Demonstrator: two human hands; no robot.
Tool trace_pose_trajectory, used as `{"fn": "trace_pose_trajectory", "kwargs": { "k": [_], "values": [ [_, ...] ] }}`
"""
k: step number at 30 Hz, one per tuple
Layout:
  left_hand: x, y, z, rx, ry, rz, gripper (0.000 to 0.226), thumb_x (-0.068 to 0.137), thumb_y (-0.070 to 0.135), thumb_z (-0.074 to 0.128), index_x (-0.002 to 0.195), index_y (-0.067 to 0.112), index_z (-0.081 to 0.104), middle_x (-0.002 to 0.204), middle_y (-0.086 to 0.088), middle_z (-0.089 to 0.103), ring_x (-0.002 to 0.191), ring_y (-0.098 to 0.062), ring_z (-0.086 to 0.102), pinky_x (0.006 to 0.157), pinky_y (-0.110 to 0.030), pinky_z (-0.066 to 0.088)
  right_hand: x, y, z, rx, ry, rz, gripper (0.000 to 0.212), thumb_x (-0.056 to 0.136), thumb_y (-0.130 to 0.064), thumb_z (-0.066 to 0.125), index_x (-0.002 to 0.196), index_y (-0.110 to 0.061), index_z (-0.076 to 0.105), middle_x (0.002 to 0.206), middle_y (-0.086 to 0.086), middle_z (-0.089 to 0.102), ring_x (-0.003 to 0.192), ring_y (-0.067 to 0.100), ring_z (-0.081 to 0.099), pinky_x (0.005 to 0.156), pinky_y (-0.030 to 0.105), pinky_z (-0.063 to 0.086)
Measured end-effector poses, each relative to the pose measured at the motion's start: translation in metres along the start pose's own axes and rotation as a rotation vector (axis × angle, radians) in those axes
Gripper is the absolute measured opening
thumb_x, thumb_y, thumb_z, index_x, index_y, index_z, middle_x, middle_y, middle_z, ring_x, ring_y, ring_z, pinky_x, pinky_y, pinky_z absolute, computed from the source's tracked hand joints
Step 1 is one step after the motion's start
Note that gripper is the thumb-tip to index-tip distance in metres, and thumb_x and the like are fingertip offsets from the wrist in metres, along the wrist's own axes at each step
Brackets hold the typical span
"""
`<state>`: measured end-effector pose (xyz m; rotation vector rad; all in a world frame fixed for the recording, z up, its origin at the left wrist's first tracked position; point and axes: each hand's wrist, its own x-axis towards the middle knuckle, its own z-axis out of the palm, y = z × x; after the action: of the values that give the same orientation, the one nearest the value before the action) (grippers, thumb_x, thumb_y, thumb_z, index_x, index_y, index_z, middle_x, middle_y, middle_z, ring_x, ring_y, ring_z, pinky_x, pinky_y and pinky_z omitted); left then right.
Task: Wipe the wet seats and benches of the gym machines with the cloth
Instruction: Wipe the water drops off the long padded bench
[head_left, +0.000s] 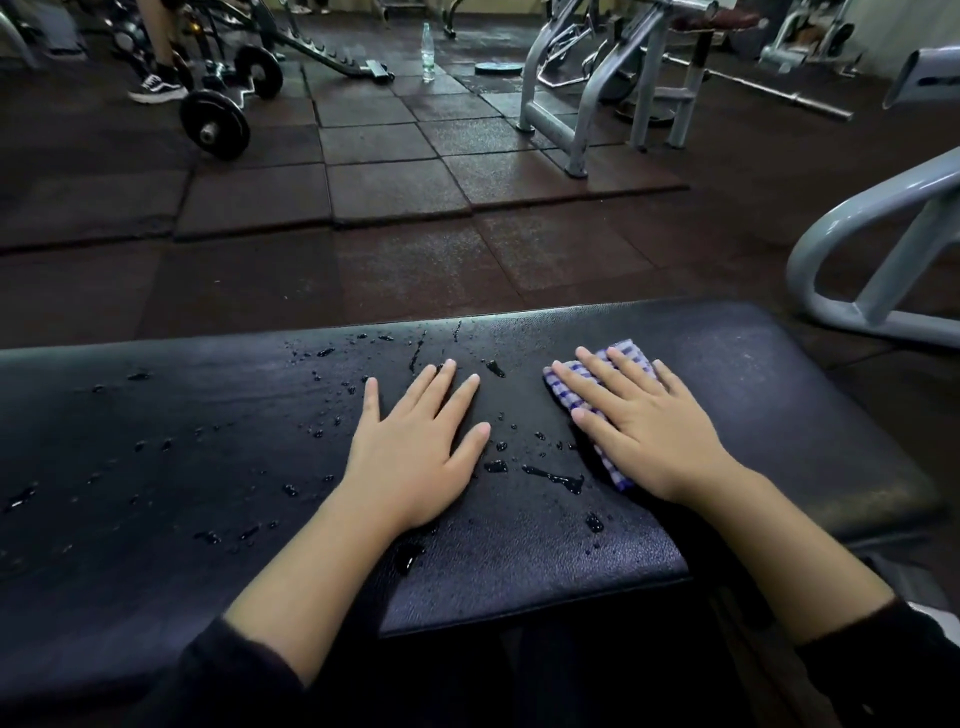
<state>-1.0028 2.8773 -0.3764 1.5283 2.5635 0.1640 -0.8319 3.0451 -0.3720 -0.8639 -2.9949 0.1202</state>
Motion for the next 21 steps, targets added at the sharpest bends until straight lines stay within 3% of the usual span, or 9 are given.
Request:
{"fn": "trace_pose_trajectory", "kwargs": {
  "k": [4,8,11,14,17,21],
  "values": [
    [-0.002,-0.005,0.008,-0.019,0.076,0.013,0.073,0.082,0.066,-0.009,0.151,0.043,-0.001,0.160,0.017,-0.009,0.145,-0.001,-0.013,0.117,-0.051,-0.010,-0.010,0.002,0.000,-0.031,-0.023,0.040,0.052,0.074,-0.064,-0.013,0.126,-0.066,-0.021,0.155,-0.022,-0.010,0.145,0.006,-0.010,0.119,0.036,-0.001],
    [-0.003,-0.004,0.006,-0.041,0.080,0.012,0.057,0.098,0.056,0.008,0.153,0.040,0.001,0.160,0.016,-0.009,0.146,-0.003,-0.013,0.117,-0.050,-0.012,-0.001,-0.005,0.000,0.008,-0.037,0.067,0.055,0.076,-0.064,-0.011,0.131,-0.064,-0.016,0.157,-0.019,-0.006,0.146,0.007,-0.008,0.119,0.036,0.001],
    [-0.002,-0.004,0.006,-0.047,0.081,0.007,0.055,0.101,0.047,0.010,0.154,0.033,0.000,0.160,0.016,-0.008,0.145,-0.002,-0.013,0.118,-0.047,-0.011,0.009,-0.024,-0.001,-0.004,-0.060,0.066,0.055,0.086,-0.061,-0.004,0.140,-0.056,-0.010,0.158,-0.015,-0.007,0.146,0.011,-0.007,0.119,0.039,0.001],
    [0.000,-0.006,0.007,-0.048,0.081,0.002,0.055,0.102,0.041,0.008,0.155,0.027,0.000,0.160,0.016,-0.008,0.145,-0.001,-0.012,0.119,-0.044,-0.009,-0.001,-0.064,0.008,-0.036,-0.008,-0.085,0.058,0.086,-0.057,-0.002,0.144,-0.051,0.001,0.159,-0.011,0.003,0.147,0.016,0.003,0.118,0.041,0.006],
    [-0.002,-0.007,0.007,-0.068,0.071,0.018,0.053,0.103,0.036,0.007,0.154,0.027,0.000,0.160,0.016,-0.008,0.145,-0.001,-0.012,0.119,-0.042,-0.009,-0.032,-0.080,0.015,0.010,0.041,-0.218,0.052,0.095,-0.051,0.014,0.146,-0.044,0.021,0.156,-0.009,0.022,0.145,0.017,0.019,0.114,0.040,0.013],
    [-0.002,-0.008,0.008,-0.096,0.085,0.022,0.053,0.103,0.037,0.008,0.155,0.026,0.003,0.160,0.016,-0.005,0.146,-0.001,-0.009,0.119,-0.041,-0.009,-0.061,-0.042,0.008,-0.054,0.037,-0.323,0.048,0.099,-0.051,0.011,0.146,-0.047,0.020,0.155,-0.013,0.023,0.144,0.013,0.020,0.113,0.038,0.018]
  ]
}}
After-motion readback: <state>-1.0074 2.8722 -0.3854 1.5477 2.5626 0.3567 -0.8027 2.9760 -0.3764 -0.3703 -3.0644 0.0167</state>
